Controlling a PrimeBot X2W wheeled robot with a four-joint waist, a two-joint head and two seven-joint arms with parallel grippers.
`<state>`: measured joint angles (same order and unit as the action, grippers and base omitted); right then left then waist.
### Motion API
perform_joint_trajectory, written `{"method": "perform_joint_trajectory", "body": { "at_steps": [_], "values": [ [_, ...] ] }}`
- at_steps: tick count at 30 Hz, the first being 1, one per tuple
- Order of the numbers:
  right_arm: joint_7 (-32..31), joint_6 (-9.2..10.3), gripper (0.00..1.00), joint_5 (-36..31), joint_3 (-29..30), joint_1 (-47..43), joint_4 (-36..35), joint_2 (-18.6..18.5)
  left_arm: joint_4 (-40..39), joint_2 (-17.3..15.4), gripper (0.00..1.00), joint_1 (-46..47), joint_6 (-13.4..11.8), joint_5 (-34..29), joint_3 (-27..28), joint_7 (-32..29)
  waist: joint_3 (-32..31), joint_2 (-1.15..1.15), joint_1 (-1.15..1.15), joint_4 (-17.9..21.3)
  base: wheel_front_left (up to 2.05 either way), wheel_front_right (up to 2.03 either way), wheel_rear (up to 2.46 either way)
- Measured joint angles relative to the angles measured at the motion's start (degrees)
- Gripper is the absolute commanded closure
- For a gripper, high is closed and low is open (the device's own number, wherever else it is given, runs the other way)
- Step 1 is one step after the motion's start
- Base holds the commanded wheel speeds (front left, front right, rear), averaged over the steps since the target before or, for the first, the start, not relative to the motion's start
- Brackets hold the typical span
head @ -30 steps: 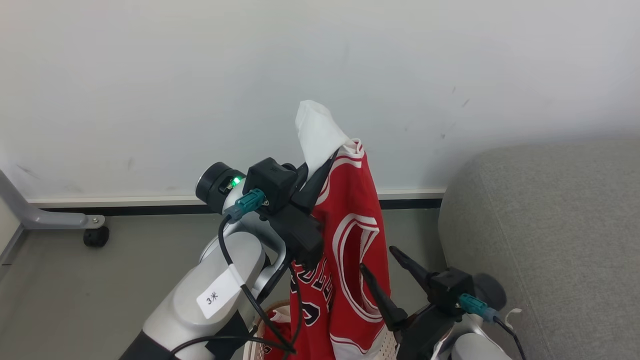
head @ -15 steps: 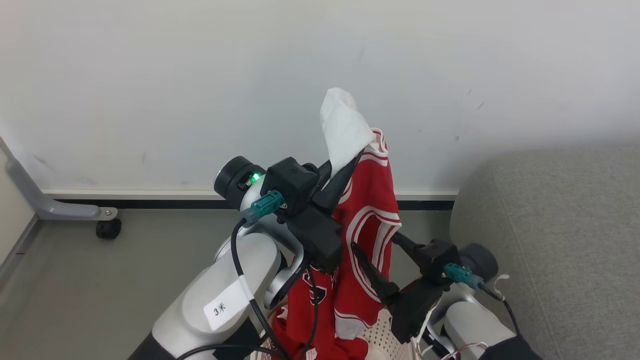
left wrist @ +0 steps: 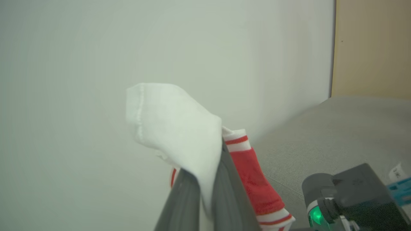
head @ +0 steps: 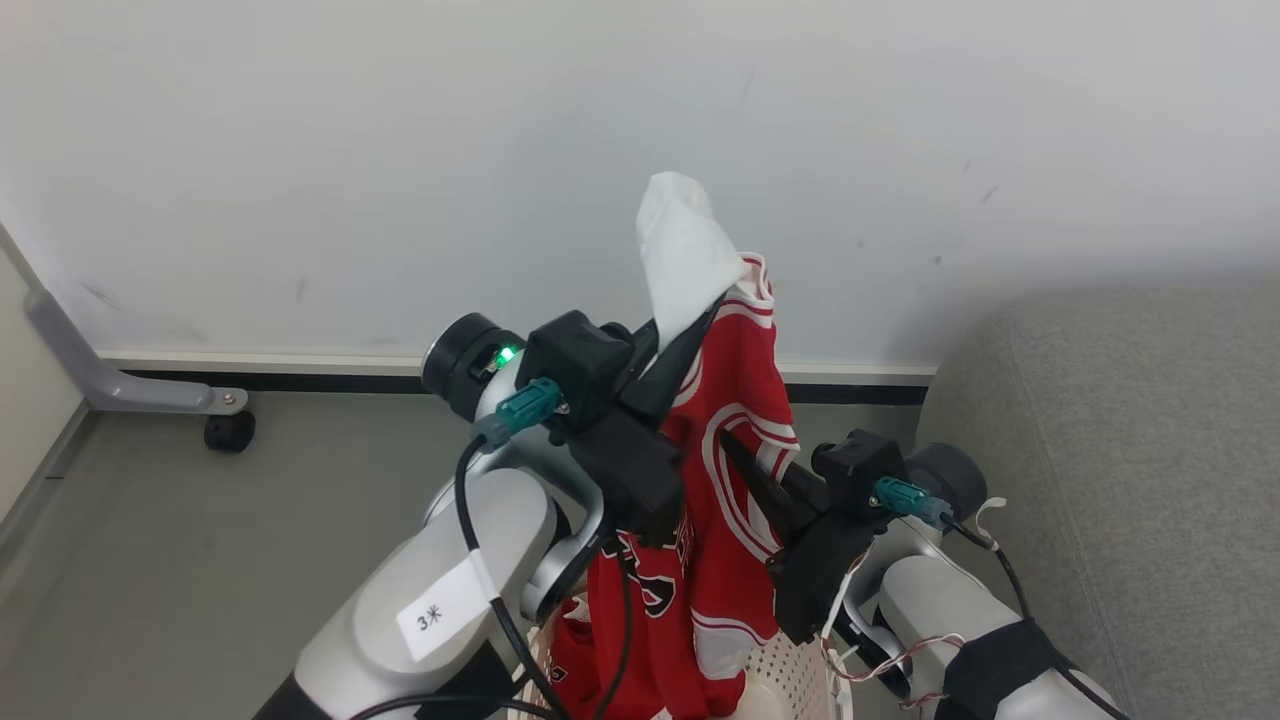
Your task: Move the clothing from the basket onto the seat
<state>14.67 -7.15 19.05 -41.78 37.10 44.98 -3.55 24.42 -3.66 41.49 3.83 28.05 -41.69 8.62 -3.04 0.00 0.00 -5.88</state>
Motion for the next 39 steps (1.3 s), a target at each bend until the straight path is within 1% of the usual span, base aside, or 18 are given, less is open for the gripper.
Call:
{"method": "perform_joint_trajectory", "body": {
  "at_steps": [6, 7, 8, 11, 13, 17, 24, 26, 31, 38, 39],
  "values": [
    [0.0, 0.0, 1.0, 2.3, -0.36, 1.1, 0.01, 0.02, -0.22, -2.49, 0.99, -2.56, -0.98, 1.1, 2.08, 0.0, 0.51, 0.0, 0.0, 1.28, 0.0, 0.0, 0.0],
    [0.0, 0.0, 1.0, 2.43, -0.34, 1.36, -0.03, 0.02, -0.2, -2.81, 0.65, -3.09, -1.26, 1.16, 2.5, 0.08, 0.57, 0.0, 0.0, 1.62, 0.0, 0.0, 0.0],
    [0.0, 0.0, 1.0, 2.56, -0.27, 1.54, -0.08, 0.03, -0.18, -3.21, 0.55, -3.55, -1.38, 1.16, 2.79, 0.16, 0.62, 0.0, 0.0, 1.98, 0.0, 0.0, 0.0],
    [-0.01, 0.0, 1.0, 2.69, 0.34, 2.18, -0.09, 0.01, 0.0, -4.15, 0.0, -4.98, -1.83, 1.87, 3.64, 0.57, 0.75, 0.0, 0.0, 3.22, 0.0, 0.0, 0.0],
    [0.0, 0.0, 1.0, 2.71, 0.67, 2.75, -0.34, 0.01, 0.07, -4.63, 0.0, -6.14, -1.9, 3.01, 4.12, 1.03, 0.81, 0.0, 0.0, 4.16, 0.0, 0.0, 0.0],
    [-0.01, -0.01, 1.0, 2.76, 1.18, 4.09, -0.92, -0.7, 0.1, -5.66, 0.0, -8.49, -2.34, 3.33, 4.71, 1.74, 0.87, 0.0, 0.0, 6.23, 0.0, 0.0, 0.0],
    [0.0, 0.0, 1.0, 2.75, 2.81, 5.17, -2.29, -4.5, -0.13, -6.46, 0.0, -13.34, -2.42, 3.69, 4.47, 2.44, 0.89, 0.0, 0.0, 10.28, 0.0, 0.0, 0.0],
    [0.0, 0.0, 1.0, 2.71, 3.45, 5.32, -2.88, -5.47, -0.41, -6.57, 0.0, -14.45, -2.79, 3.7, 4.1, 2.83, 0.87, 0.0, 0.0, 11.51, 0.0, 0.0, 0.0],
    [0.0, 0.11, 1.0, 2.67, 4.77, 5.54, -5.0, -7.32, -1.62, -6.84, 0.0, -17.98, -2.79, 3.71, 3.43, 3.3, 0.78, 0.0, 0.0, 14.77, 0.0, 0.0, 0.0],
    [0.01, 1.12, 1.0, 2.11, 5.63, 5.48, -8.65, -10.28, -3.83, -6.59, 0.0, -20.58, -2.8, 3.7, 2.36, 4.12, 0.54, 0.0, 0.0, 19.85, 0.0, 0.0, 0.0],
    [0.01, 1.18, 1.0, 2.09, 5.68, 5.4, -9.94, -10.85, -4.46, -6.43, 0.0, -21.17, -2.81, 3.61, 2.1, 4.19, 0.48, 0.0, 0.0, 21.38, 0.0, 0.0, 0.0]
  ]
}}
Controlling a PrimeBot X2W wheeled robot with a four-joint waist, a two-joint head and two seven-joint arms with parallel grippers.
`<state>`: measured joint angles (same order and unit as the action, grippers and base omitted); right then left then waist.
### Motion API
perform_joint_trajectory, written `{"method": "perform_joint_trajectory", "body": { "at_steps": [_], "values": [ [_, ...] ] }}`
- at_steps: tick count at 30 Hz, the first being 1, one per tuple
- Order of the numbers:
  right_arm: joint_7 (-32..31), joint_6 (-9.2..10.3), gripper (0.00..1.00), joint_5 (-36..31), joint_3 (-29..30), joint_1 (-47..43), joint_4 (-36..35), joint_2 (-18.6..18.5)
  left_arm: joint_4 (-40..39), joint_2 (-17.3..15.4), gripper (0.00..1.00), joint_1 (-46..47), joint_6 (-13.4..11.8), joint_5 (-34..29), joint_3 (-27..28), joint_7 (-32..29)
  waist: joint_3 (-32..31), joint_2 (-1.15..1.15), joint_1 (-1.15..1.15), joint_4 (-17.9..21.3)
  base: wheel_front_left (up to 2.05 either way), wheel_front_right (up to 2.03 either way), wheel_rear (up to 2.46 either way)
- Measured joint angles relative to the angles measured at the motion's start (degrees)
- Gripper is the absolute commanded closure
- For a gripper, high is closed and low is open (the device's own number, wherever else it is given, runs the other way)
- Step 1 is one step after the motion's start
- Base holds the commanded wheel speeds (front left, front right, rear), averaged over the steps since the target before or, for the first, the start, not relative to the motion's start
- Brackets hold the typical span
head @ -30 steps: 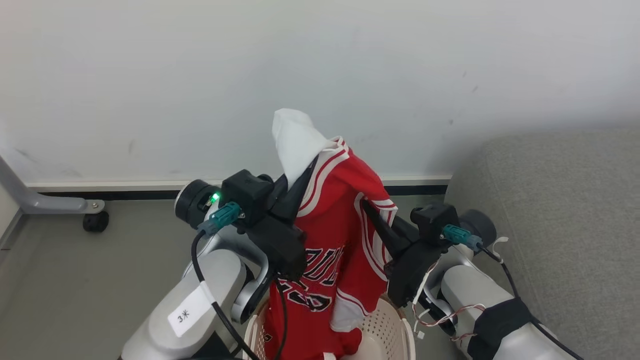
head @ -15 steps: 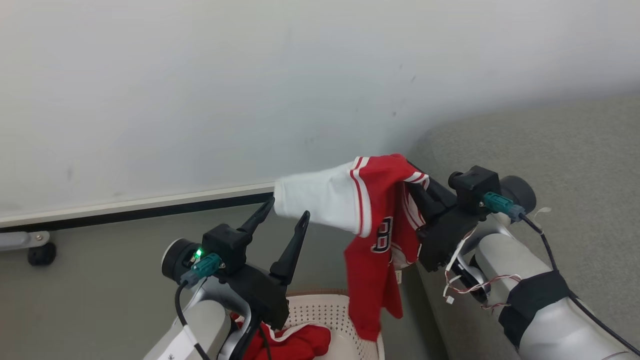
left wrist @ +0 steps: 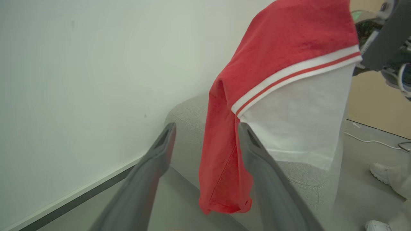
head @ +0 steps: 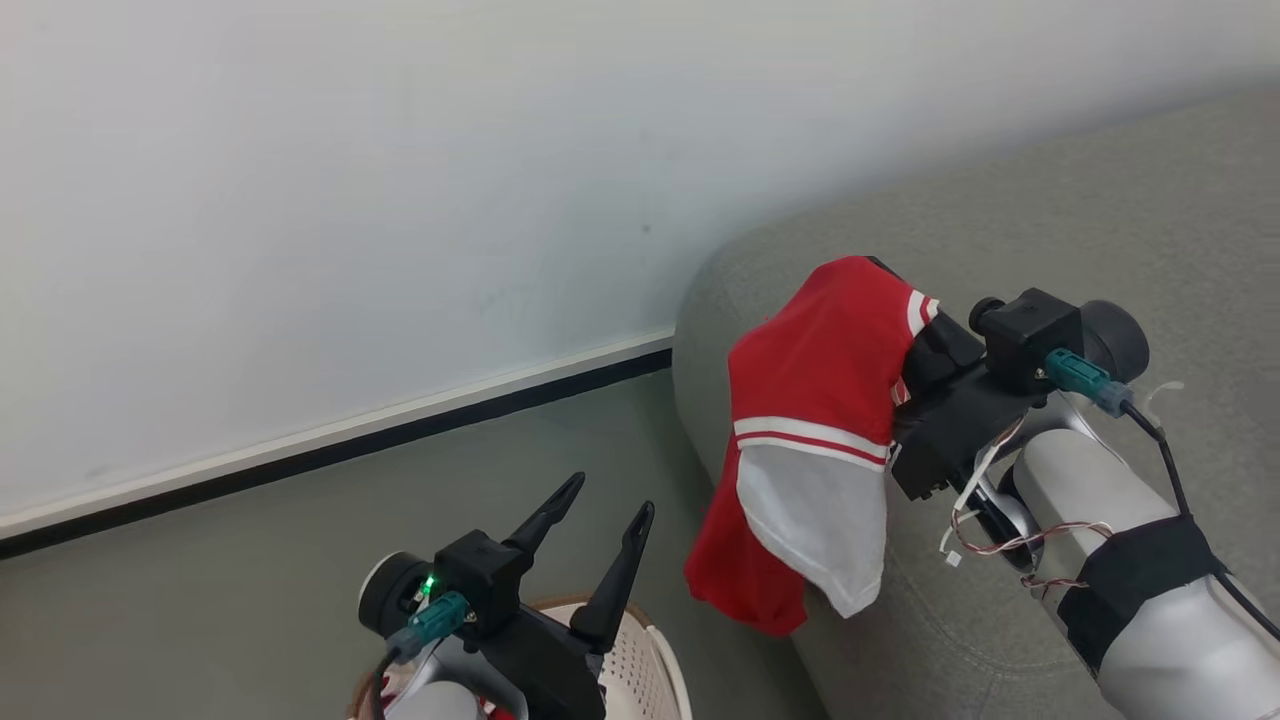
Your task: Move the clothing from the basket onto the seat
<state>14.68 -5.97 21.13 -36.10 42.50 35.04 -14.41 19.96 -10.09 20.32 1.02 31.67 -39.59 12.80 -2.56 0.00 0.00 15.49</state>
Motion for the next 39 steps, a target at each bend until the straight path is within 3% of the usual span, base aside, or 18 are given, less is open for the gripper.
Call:
{"method": "perform_joint_trajectory", "body": {
  "at_steps": [13, 19, 28, 39],
  "values": [
    [-0.52, 0.1, 1.0, -0.33, -0.21, -0.81, -6.81, -3.27, -3.96, 0.27, 0.0, -2.78, -2.08, -1.14, -0.27, 0.9, 0.58, 0.0, 0.0, 9.8, 0.0, 0.0, 0.0],
    [-1.77, -0.16, 1.0, -0.57, -0.05, 0.49, -8.35, -6.14, -5.77, 0.26, 0.0, -2.57, -2.53, -3.18, -1.45, 0.87, 3.06, 0.0, 0.0, 11.92, 0.0, 0.0, 0.0],
    [-3.87, -0.84, 1.0, 0.57, 4.52, 15.07, -5.8, -9.33, -9.12, -0.98, 0.0, 0.52, -3.03, -5.17, -2.19, -1.21, 9.28, 0.0, 0.0, 11.04, 0.0, 0.0, 0.0],
    [-5.89, -1.1, 1.0, 2.13, 10.46, 32.58, 2.24, -15.64, -14.63, -2.59, 0.0, 6.82, -3.15, -8.62, -2.43, -4.57, 17.15, 0.0, -0.01, 6.14, 0.0, 0.0, 0.0]
  ]
}}
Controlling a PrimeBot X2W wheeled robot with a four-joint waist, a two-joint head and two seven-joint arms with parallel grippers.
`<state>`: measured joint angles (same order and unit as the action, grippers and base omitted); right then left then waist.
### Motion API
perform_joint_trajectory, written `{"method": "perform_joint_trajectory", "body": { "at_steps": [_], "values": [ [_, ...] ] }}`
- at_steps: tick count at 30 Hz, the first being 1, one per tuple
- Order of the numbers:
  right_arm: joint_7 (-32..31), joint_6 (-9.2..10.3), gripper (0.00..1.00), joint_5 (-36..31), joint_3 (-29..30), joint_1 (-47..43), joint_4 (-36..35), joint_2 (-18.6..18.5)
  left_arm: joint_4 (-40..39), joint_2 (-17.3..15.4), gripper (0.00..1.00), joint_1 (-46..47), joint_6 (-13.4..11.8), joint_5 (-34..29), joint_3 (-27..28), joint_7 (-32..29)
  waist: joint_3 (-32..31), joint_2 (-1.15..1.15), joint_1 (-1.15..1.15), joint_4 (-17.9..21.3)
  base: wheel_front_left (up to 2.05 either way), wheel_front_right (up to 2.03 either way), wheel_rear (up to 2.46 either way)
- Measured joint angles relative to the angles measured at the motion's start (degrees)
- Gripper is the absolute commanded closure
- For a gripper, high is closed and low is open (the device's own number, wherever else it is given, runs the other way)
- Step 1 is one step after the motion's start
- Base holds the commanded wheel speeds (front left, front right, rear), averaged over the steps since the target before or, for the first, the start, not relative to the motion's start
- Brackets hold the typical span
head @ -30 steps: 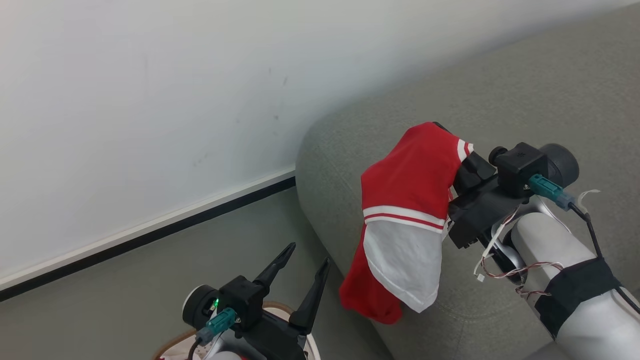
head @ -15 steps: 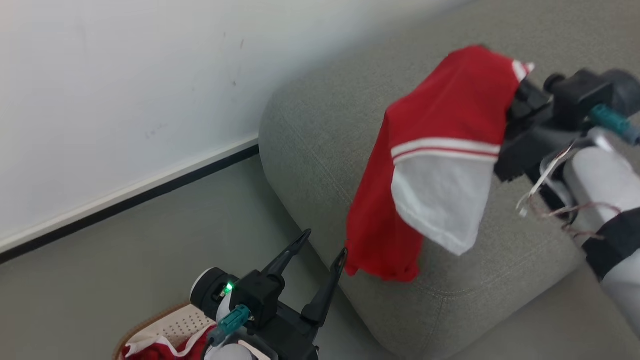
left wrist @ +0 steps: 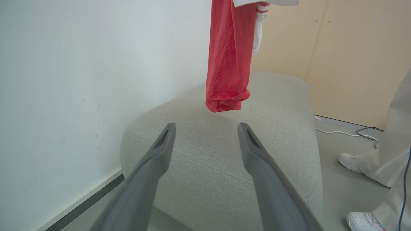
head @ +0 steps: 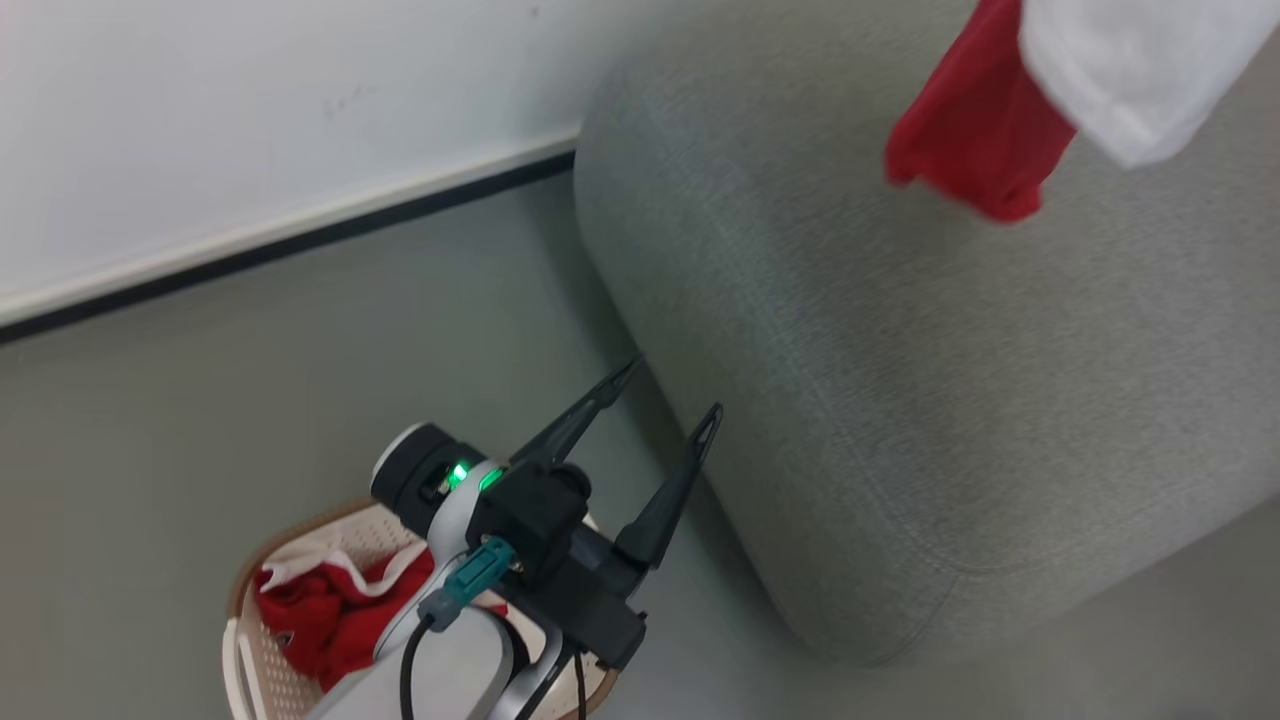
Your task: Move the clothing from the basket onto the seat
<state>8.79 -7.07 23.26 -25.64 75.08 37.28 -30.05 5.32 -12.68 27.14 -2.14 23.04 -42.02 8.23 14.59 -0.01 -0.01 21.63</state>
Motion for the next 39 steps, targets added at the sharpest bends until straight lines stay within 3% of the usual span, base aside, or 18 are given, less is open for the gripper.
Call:
{"method": "perform_joint_trajectory", "body": {
  "at_steps": [7, 11, 15, 23, 30, 31, 33, 34, 39],
  "values": [
    [-0.71, 0.35, 1.0, 0.07, 2.13, 2.66, 5.78, -4.04, -3.21, -0.11, 0.0, 4.2, 0.11, -2.32, -0.87, -2.47, 4.69, 0.0, 0.0, -2.77, 0.0, 0.0, 0.0],
    [-0.65, 1.14, 1.0, 0.42, 3.1, 2.59, 9.57, -4.08, -4.95, -0.49, 0.0, 6.81, 0.21, -3.38, -1.14, -4.04, 8.03, 0.0, 0.0, -4.25, 0.0, 0.0, 0.0],
    [-0.57, 2.56, 1.0, 1.64, 3.13, -0.04, 13.05, -1.59, -6.61, -0.98, 0.0, 8.32, 0.69, -4.38, -1.62, -5.76, 11.44, 0.0, 0.0, -5.22, 0.0, 0.0, 0.0],
    [0.92, 2.58, 1.0, 3.04, 2.29, -3.08, 17.56, 5.52, -9.69, -3.16, 0.0, 10.87, 0.7, -6.49, -1.69, -9.17, 18.26, 0.0, 0.0, -5.49, 0.0, 0.0, 0.0],
    [2.74, 2.52, 0.98, 3.55, 2.12, -3.03, 21.02, 8.18, -10.06, -4.31, 0.0, 13.69, 1.23, -7.16, -1.37, -10.66, 23.6, -0.01, 0.0, -4.26, 0.0, 0.0, 0.0],
    [2.98, 2.49, 0.9, 3.55, 2.05, -2.95, 21.45, 8.5, -9.95, -4.43, 0.0, 13.84, 1.3, -7.26, -1.33, -10.66, 24.18, -0.01, 0.0, -4.0, 0.0, 0.0, 0.0],
    [3.48, 2.29, 0.17, 3.55, 1.88, -2.71, 22.25, 8.98, -9.59, -4.61, 0.0, 13.88, 1.65, -7.58, -1.26, -10.67, 25.03, -0.01, 0.0, -3.38, 0.0, 0.0, 0.0],
    [3.75, 1.99, 0.0, 3.54, 1.67, -2.69, 22.48, 9.15, -9.36, -4.72, 0.0, 13.89, 1.65, -7.59, -1.21, -10.66, 25.29, -0.01, 0.0, -3.03, 0.0, 0.0, 0.0],
    [4.92, 1.31, 0.0, 3.25, 0.4, -2.71, 23.1, 9.64, -8.54, -5.24, 0.0, 13.89, 1.65, -7.59, -0.76, -10.46, 25.68, 0.0, 0.01, -1.58, 0.0, 0.0, 0.0]
  ]
}}
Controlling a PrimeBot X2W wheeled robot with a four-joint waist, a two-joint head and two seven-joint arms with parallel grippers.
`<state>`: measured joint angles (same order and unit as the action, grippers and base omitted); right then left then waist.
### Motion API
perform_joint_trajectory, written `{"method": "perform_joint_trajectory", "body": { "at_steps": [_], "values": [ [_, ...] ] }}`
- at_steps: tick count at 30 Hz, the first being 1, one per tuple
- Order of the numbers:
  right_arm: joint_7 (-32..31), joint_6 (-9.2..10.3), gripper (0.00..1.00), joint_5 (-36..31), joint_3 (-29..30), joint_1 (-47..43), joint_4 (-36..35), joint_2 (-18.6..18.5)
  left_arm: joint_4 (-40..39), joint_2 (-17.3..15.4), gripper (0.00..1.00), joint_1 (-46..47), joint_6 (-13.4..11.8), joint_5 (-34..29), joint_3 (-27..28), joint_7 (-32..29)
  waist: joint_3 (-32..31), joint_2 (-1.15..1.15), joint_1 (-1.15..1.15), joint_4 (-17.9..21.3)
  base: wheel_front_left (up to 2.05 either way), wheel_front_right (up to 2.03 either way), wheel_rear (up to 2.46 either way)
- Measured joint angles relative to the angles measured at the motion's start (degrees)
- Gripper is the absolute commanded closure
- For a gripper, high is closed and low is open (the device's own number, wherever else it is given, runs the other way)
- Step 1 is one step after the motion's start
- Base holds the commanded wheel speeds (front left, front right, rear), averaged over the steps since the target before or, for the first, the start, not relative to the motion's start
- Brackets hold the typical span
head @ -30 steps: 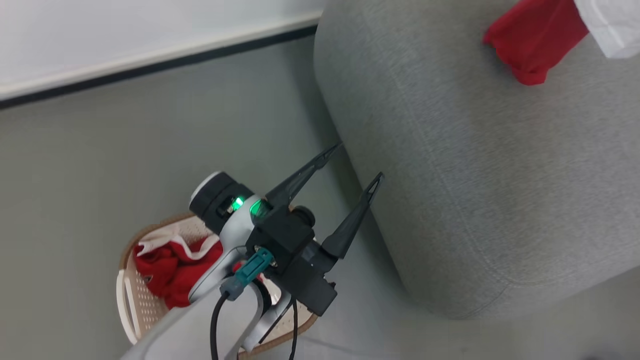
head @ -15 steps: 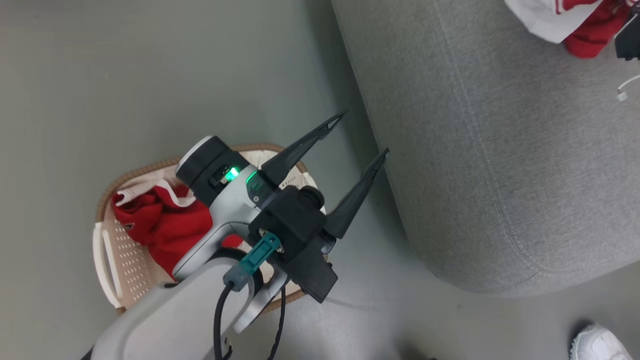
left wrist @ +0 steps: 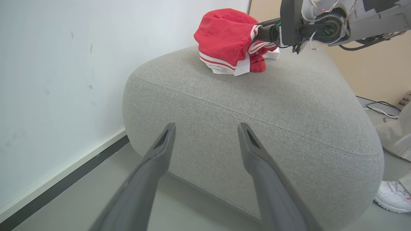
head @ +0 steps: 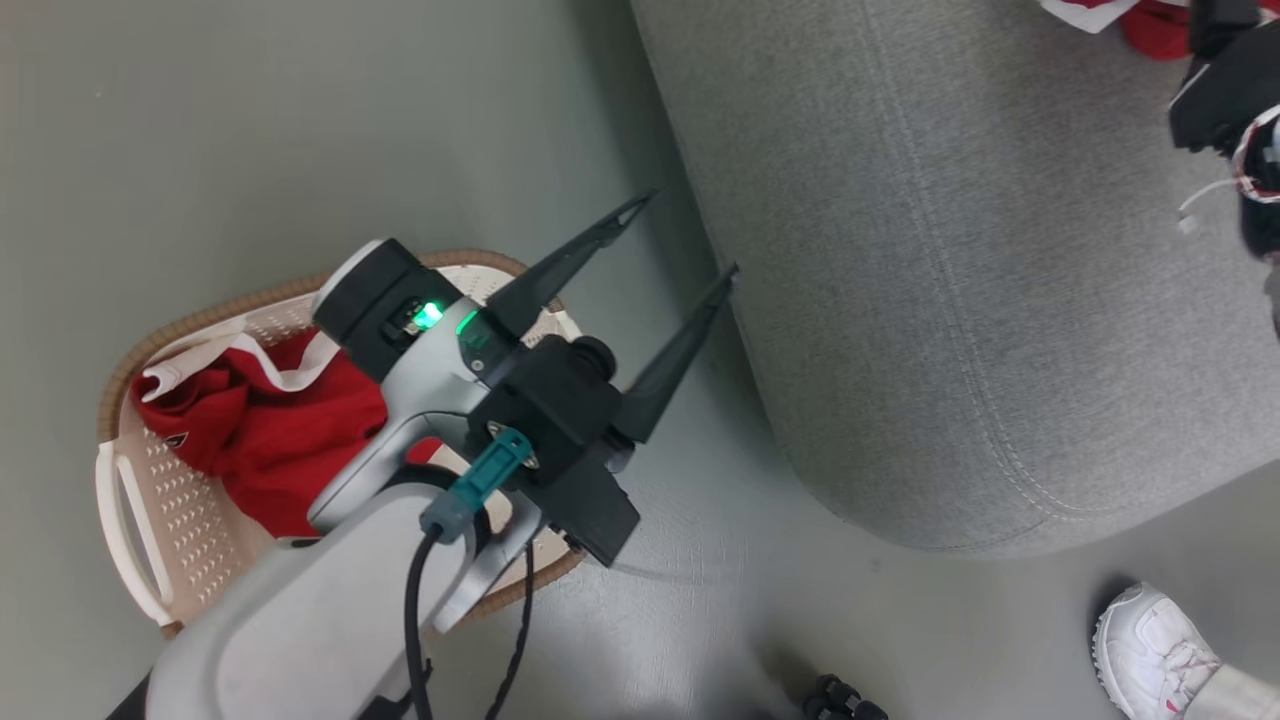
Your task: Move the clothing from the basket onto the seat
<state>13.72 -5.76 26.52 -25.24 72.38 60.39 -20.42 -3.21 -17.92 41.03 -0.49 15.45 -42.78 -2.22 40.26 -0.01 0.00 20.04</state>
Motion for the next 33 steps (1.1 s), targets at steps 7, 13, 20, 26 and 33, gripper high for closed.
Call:
{"method": "perform_joint_trajectory", "body": {
  "at_steps": [7, 13, 20, 26, 33],
  "values": [
    [0.57, -0.88, 0.0, -1.62, -2.63, -2.3, -0.44, 2.02, 1.98, -0.43, 0.0, -0.76, -0.36, 0.19, 1.05, 1.97, -2.12, 0.0, 0.0, 0.95, 0.0, 0.0, 0.0],
    [0.81, -1.14, 0.0, -1.78, -3.8, -8.85, -0.79, 3.14, 4.35, -0.05, 0.0, -3.25, -0.62, 1.99, 1.53, 4.36, -5.37, 0.0, 0.01, 1.61, 0.0, 0.0, 0.0],
    [0.81, -1.32, 0.0, -1.83, -3.81, -15.69, -5.72, 2.63, 6.93, 1.35, 0.0, -6.93, -1.55, 4.6, 2.77, 8.0, -11.04, 0.02, 0.01, 1.78, 0.0, 0.0, 0.0],
    [0.82, -1.32, 0.0, -1.82, -3.38, -19.67, -9.87, 2.46, 9.39, 2.42, 0.0, -9.18, -2.07, 6.3, 3.91, 10.72, -15.61, 0.02, 0.01, 1.1, 0.0, 0.0, 0.0],
    [0.82, -1.29, 0.0, -1.38, -1.99, -23.99, -14.84, 3.71, 12.61, 2.92, 0.0, -13.26, -3.58, 9.2, 7.04, 14.0, -20.94, 0.02, 0.02, -0.82, 0.0, 0.0, 0.0]
  ]
}}
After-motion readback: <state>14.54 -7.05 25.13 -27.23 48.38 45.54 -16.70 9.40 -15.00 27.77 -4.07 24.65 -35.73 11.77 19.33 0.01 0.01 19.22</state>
